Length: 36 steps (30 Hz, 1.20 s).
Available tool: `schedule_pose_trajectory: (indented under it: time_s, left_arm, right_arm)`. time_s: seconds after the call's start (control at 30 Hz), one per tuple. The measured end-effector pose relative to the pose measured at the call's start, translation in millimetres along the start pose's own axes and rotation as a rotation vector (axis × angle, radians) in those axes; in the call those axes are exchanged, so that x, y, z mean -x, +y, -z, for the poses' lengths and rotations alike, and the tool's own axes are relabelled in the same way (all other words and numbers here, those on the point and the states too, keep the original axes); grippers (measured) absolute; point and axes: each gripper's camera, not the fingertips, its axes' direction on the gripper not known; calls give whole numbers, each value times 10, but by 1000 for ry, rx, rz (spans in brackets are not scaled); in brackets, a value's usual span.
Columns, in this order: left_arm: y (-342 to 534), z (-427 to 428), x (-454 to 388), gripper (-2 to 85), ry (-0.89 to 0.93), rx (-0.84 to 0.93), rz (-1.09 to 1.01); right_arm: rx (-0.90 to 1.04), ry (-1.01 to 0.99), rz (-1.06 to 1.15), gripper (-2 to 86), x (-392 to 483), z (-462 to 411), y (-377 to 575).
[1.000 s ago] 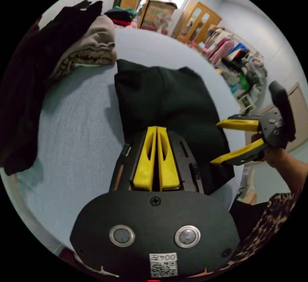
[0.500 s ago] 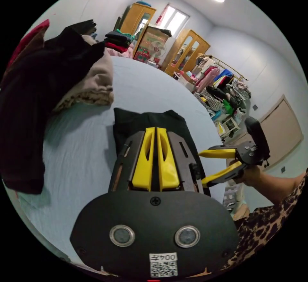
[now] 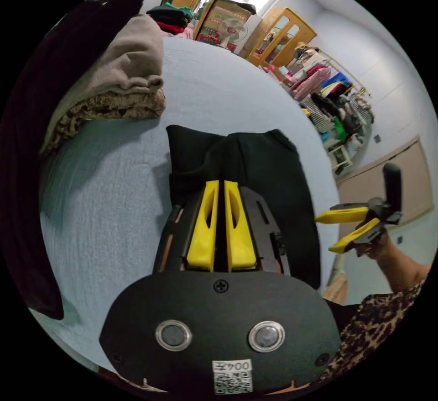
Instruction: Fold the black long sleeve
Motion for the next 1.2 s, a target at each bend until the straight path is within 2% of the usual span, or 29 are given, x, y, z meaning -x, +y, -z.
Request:
schedule_pose_trajectory:
  time_s: [0.1,0.17,0.3,0.43,0.53,0.7,0.77,0.83,0.97,1.03,1.07,1.1,1.2]
  left_arm:
    - [72,466,177,82,235,-122,3]
    - [321,776,373,115,447,-153,38]
    - [996,984,649,147,621,-120,181]
    - [1806,889,895,171,794,-79,465]
    - [2051,741,965,180,850,-65,581]
    - [1939,513,949,204,849,-9,573]
    - [1920,353,942,219,878,6,618]
    - [1889,232,896,230,924,-4,660]
    - [1663,-93,689,234,1048,-61,741]
    - [1523,-191,614,202,1034,-107,749]
    - [1443,-236,577,110,1033,-119,740]
    - [1424,-237,564,63,1002,-122,759]
    - [1282,-163,386,56,944,-131,758]
  right_arm:
    - [-100,-162,-130,171,-551,146,404]
    - [-152,-343,-251,176,-1051,44,782]
    - [-150,-487,-355,192,-1543,-312,1161]
    - [-149,-564,-385,174,-1839,-717,1309]
    - [-147,-619,-392,157,-1995,-1003,1300]
    - [-92,-647,-391,117,-2008,-1506,1082]
    - [-125,-651,-445,71,-1982,-1545,1043]
    - [-163,-683,-462,68,-1967,-1527,1039]
    - [-137,-596,-410,69,-1973,-1657,958]
    - [-119,-597,-397,81,-2063,-1843,944]
    - [-114,-626,-386,97,-2147,-1958,952]
    - [-116,-654,-382,115,-2200,-2005,962]
    - [-133,-747,-397,185,-2588,-2194,1042]
